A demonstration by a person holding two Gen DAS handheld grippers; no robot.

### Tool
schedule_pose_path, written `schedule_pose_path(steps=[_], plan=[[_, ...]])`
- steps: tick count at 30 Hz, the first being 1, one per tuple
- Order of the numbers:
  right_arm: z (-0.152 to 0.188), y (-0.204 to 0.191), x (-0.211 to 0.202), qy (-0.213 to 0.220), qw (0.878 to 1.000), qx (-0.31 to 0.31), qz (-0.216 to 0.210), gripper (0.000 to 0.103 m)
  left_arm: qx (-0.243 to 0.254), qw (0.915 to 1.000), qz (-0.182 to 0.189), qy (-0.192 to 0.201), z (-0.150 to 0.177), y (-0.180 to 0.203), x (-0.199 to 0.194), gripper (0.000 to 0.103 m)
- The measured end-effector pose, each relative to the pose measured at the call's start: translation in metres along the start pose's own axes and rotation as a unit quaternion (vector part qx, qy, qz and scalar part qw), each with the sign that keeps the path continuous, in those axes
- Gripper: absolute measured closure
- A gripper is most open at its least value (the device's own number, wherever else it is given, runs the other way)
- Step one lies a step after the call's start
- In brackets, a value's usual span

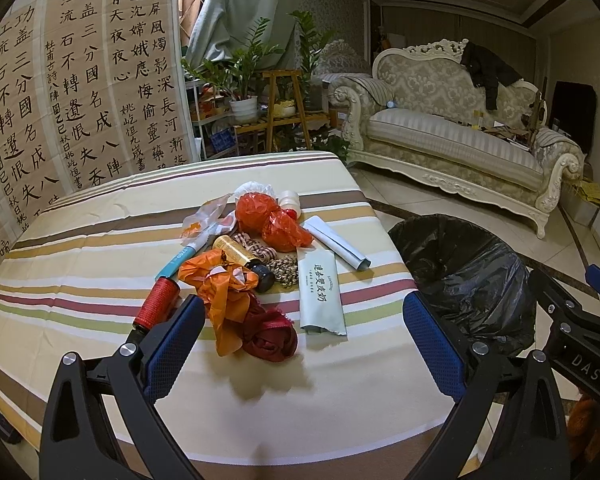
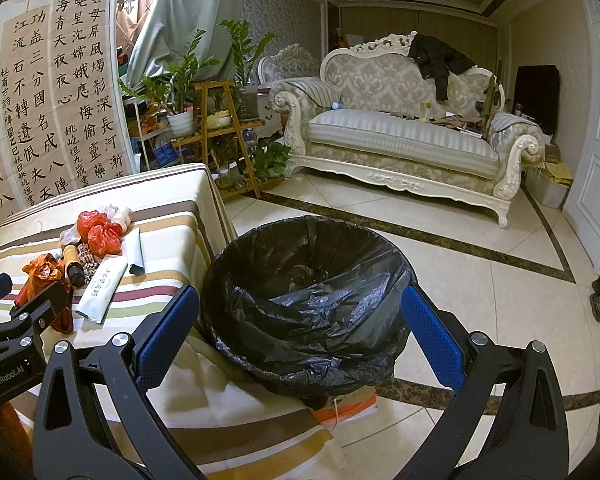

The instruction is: Collect trash

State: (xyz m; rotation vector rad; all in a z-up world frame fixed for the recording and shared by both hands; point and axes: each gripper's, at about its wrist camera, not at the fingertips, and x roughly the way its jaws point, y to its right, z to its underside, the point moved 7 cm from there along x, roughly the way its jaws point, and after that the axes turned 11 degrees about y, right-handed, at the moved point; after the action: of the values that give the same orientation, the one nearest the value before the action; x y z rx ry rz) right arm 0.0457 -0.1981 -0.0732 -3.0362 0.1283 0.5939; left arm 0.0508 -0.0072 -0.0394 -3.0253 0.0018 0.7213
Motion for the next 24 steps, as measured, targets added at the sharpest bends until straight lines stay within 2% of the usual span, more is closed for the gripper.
schedule_pose_path(steps=[4,6,22,24], plan=[[0.007,0.003,-0.001,0.000,1.000,0.000,0.000,0.004,0.000,1.0000,0.000,0.000,0.000,0.000,0.000,0.007],[-0.008,-0.005,-0.001,0.000,1.000,0.000,0.001,0.004,0.000,1.0000,0.000,0.000,0.000,0.000,0.000,0.007],[0.015,-0.004,-0.004,-0.002,1.000,0.002,0.003,0.004,0.003,1.0000,0.000,-0.001,0.006,0.003,0.003,0.007],[0.002,-0.005,-0.001,-0.003,1.000,0.001,0.002,0.004,0.002,1.0000,0.001,-0.003,0.007,0.004,0.003,0.007]])
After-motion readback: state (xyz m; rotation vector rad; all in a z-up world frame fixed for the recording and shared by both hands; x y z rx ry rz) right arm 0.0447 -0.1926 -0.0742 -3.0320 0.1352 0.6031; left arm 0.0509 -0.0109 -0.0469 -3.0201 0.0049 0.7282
